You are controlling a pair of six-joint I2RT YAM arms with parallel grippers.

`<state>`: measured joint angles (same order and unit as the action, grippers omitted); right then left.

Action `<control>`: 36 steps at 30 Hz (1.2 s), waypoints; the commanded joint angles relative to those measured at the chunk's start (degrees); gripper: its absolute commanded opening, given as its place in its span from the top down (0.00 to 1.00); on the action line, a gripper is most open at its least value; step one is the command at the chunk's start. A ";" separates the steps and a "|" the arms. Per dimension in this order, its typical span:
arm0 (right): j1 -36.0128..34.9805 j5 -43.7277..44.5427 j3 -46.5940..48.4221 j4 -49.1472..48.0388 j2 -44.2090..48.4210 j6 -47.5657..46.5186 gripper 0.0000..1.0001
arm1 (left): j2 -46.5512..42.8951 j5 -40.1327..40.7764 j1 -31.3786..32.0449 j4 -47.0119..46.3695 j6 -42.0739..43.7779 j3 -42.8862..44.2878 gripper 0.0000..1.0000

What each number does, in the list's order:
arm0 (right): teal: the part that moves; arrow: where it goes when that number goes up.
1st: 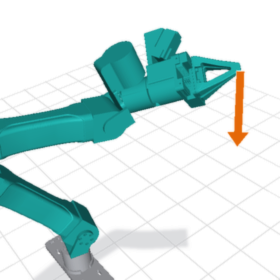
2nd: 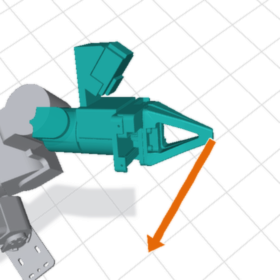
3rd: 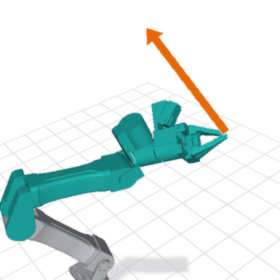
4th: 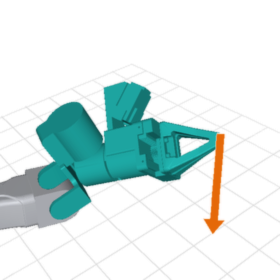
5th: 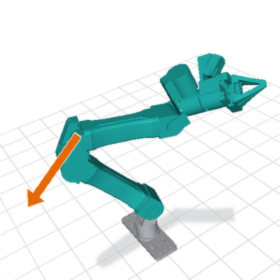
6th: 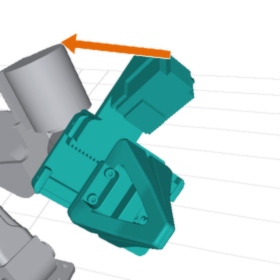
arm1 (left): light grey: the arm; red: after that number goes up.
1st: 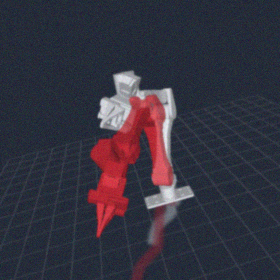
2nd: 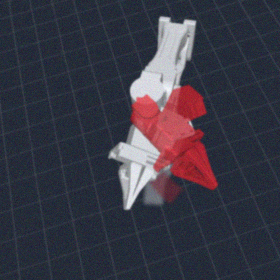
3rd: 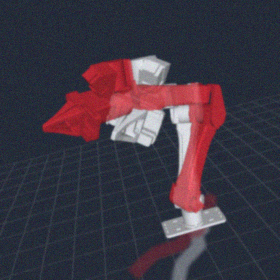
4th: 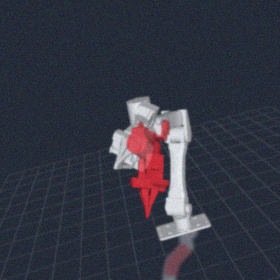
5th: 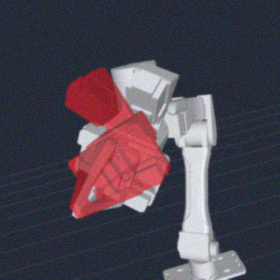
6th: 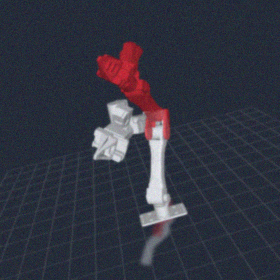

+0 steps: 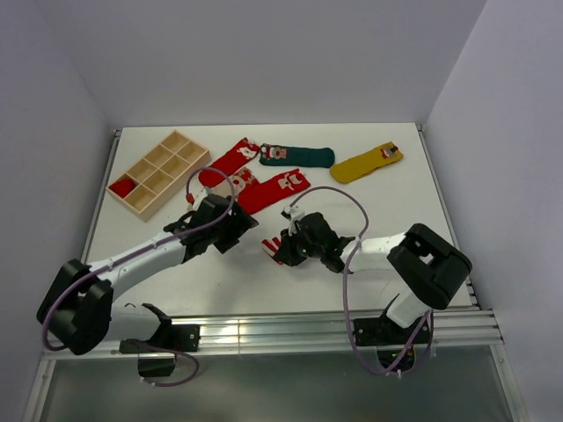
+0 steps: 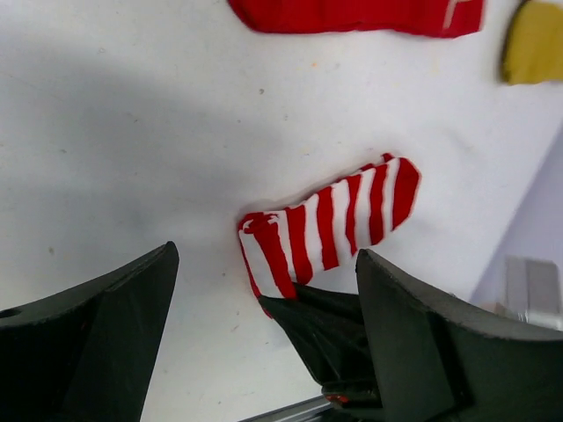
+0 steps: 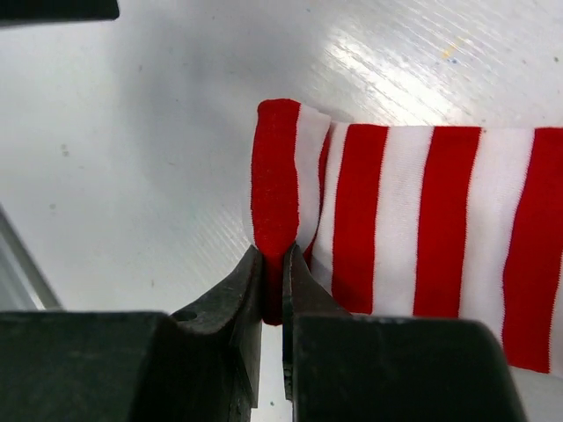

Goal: Roll the socks
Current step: Roll the sock at the center of the board.

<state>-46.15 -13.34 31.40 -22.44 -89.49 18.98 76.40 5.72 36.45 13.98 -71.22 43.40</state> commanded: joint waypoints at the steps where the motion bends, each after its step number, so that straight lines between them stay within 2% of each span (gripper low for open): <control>1: 3.86 -10.90 -2.39 -4.70 0.11 5.35 1.00 | -5.81 1.67 0.03 -11.50 -5.06 -6.02 0.13; 7: 12.20 -22.77 -7.22 -17.95 -4.63 17.81 1.00 | -6.18 -2.72 0.55 -17.23 -6.04 -10.44 0.17; 13: 16.18 -25.59 -11.09 -26.51 -8.85 25.91 1.00 | -1.45 -5.19 4.07 -21.79 -7.44 -11.14 0.20; 20: 19.08 -26.56 -13.11 -29.68 -12.63 30.76 1.00 | 5.33 -6.16 7.05 -21.89 -6.56 -8.16 0.24; 31: 21.89 -25.86 -13.64 -27.84 -16.59 32.87 1.00 | 13.24 -7.21 8.29 -23.12 -7.35 -4.29 0.27; 36: 22.60 -25.85 -13.82 -27.84 -17.29 33.05 1.00 | 16.05 -7.39 8.46 -22.42 -6.91 -2.62 0.35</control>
<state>-24.73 -43.13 19.25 -55.81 -104.38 53.28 90.91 -1.39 44.49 -7.51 -77.87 38.70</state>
